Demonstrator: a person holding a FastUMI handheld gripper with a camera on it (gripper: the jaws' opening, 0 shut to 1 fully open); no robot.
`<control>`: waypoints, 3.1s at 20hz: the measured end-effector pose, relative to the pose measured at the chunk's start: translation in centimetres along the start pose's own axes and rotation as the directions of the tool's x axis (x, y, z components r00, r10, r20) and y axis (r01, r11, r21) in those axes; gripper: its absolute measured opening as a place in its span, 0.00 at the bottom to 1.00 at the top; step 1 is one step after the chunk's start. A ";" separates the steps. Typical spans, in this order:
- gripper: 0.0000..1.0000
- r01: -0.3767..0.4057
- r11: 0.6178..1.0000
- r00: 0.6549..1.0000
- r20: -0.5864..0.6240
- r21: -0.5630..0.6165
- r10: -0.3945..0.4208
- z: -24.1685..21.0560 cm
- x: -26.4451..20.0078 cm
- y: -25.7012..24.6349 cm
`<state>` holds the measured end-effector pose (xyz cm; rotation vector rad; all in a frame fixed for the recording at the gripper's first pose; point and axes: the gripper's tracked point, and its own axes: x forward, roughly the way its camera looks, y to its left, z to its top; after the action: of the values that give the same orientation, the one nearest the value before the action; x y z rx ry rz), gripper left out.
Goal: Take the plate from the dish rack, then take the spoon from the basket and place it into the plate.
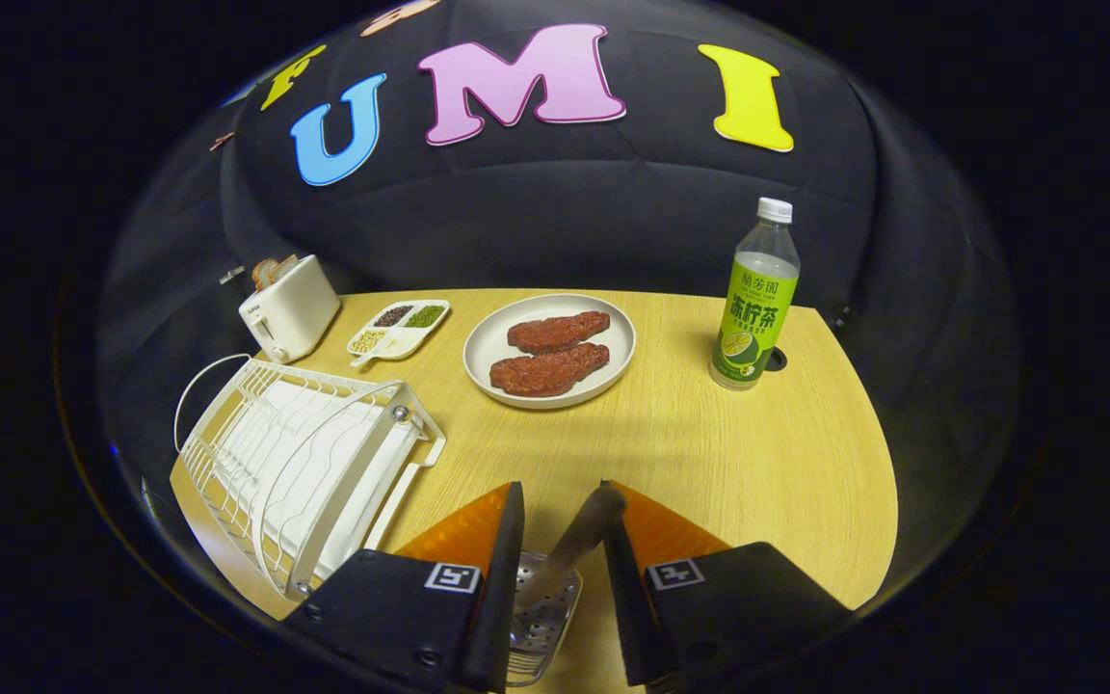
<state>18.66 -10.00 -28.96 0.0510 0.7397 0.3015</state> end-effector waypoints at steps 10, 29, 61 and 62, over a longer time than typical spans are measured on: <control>0.17 0.002 0.997 1.000 0.001 0.082 -0.002 1.0 -1.1 0.7; 0.13 0.112 0.971 0.974 0.168 0.212 -0.149 5.6 -18.8 4.4; 0.17 0.213 0.867 0.970 -0.207 0.450 -0.131 -14.6 -15.8 14.6; 0.24 0.221 0.866 0.969 -0.206 0.449 -0.140 -14.6 -15.9 14.5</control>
<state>-5.92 -1.63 -27.14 0.4200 0.9660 -0.0632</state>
